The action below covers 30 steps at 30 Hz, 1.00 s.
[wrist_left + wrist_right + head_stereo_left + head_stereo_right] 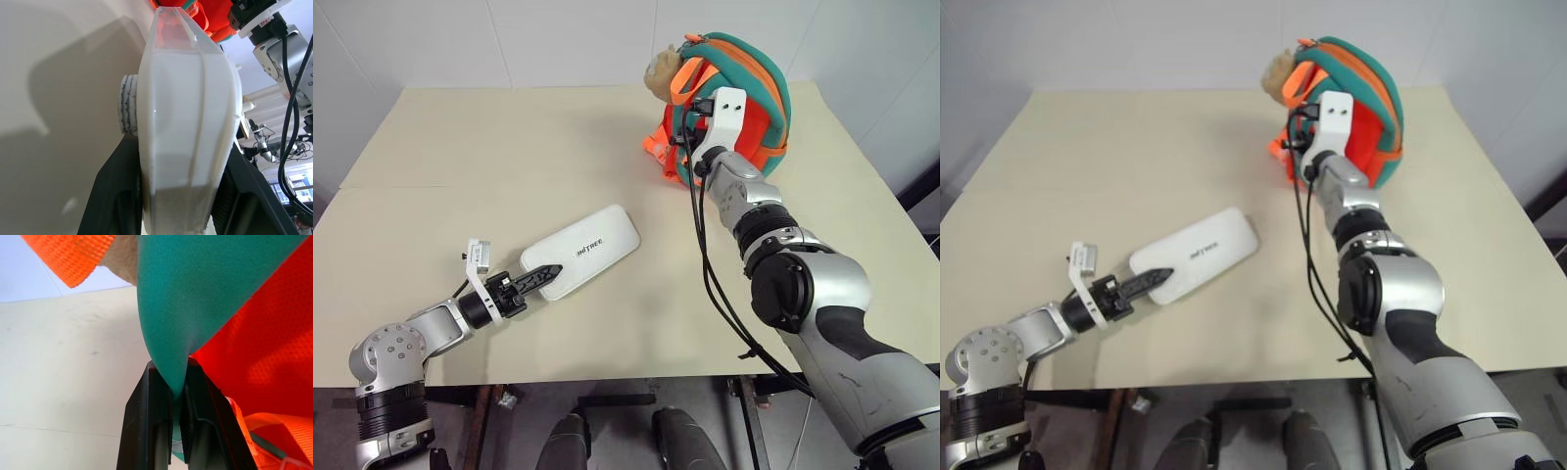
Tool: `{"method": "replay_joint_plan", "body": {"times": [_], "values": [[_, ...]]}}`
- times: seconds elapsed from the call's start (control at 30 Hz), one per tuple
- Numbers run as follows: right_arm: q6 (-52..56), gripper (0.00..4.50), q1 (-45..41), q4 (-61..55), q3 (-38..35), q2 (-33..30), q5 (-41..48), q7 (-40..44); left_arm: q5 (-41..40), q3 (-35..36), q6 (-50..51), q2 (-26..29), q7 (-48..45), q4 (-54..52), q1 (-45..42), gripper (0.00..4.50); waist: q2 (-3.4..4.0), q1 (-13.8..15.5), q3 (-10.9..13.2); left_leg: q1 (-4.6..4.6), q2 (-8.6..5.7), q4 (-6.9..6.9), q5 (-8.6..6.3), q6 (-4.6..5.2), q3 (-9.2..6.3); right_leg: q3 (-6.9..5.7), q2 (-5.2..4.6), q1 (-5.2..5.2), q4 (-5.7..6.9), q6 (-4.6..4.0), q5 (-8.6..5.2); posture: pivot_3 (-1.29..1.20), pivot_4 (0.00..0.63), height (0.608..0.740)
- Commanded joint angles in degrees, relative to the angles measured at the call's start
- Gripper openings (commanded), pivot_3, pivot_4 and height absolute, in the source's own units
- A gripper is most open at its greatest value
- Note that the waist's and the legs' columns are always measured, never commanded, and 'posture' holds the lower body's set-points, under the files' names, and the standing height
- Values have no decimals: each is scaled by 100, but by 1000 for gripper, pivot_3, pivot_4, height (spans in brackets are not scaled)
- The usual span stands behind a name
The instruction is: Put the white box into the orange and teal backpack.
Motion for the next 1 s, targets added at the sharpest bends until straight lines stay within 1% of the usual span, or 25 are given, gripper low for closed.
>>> {"method": "replay_joint_plan", "body": {"times": [0.03,0.23,0.3,0.33,0.4,0.47,0.5,0.57,0.63,0.7,0.77,0.87,0.93,1.0], "values": [[76,10,-133,-162,11,-268,69,413,14,60,-60,48,110,-69,31,1313,0,7,0,0,0,0,0,0,0,0,0,0,0,0,0,0,150,740],[338,10,-140,-345,27,-940,181,1269,162,-95,-158,121,-56,247,-148,1313,0,25,0,-2,-4,-4,0,0,0,0,-1,0,-7,0,0,0,150,740],[490,10,-147,-443,38,-1189,248,1609,239,-192,-216,148,-144,397,-236,1313,-1,30,1,-1,-4,-7,0,0,0,0,-1,0,-10,0,0,0,150,740],[669,10,-139,-580,62,-1400,298,1922,308,-284,-266,151,-216,531,-340,1313,-1,42,1,-2,-4,-9,0,0,0,0,-1,0,-12,0,0,0,150,740],[1161,10,-75,-928,129,-1762,412,2480,449,-471,-360,153,-366,773,-548,1313,-1,64,2,-4,-8,-10,0,0,0,-1,-3,1,-15,0,0,0,150,740],[1794,10,120,-1495,284,-1983,564,3136,576,-608,-433,168,-504,978,-723,1313,-1,94,2,-6,-10,-11,0,0,0,-1,-6,1,-20,1,0,0,150,740],[2368,10,369,-2089,416,-2103,722,3545,655,-686,-477,189,-593,1101,-822,1313,-1,98,2,-7,-9,-12,0,1,1,-1,-5,1,-25,1,0,0,150,740],[3134,10,751,-2980,569,-2228,967,3908,764,-776,-534,220,-727,1256,-935,1313,-1,112,2,-7,-6,-21,-1,0,1,-3,-4,2,-33,1,-1,0,150,740],[4199,10,1383,-4381,645,-2412,1483,4209,897,-877,-607,285,-892,1455,-1072,1313,-1,127,2,-6,-4,-26,-1,-2,2,-3,-2,-1,-33,2,-1,0,150,740],[5843,10,2285,-6320,555,-2776,2613,4630,1102,-1029,-741,371,-1105,1781,-1301,1313,0,176,2,-7,-3,-31,-1,-2,2,-3,-4,-4,-33,2,-3,0,150,740],[7212,10,3019,-7844,375,-3172,3775,4943,1286,-1169,-866,437,-1304,2076,-1506,1313,4,215,5,-11,-1,-35,-3,-4,-1,-5,-2,-6,-33,0,-7,0,150,740],[8748,10,3461,-8865,-167,-3447,5144,4942,1554,-1373,-1073,530,-1605,2458,-1709,1313,6,218,6,-14,-3,-33,-7,-3,-1,-5,-5,-7,-37,0,-10,0,150,740],[9158,10,3749,-9159,-360,-3723,6142,4793,1742,-1481,-1237,592,-1790,2731,-1811,1313,2,212,4,-10,-2,-28,-10,2,6,-2,-6,-4,-36,0,-10,0,150,740],[9209,10,4044,-9158,-412,-4228,7287,4584,1885,-1522,-1373,644,-1960,2980,-1893,1313,-3,228,3,-3,-1,-22,-10,3,3,-5,-5,5,-36,-1,-10,0,150,740]]}}
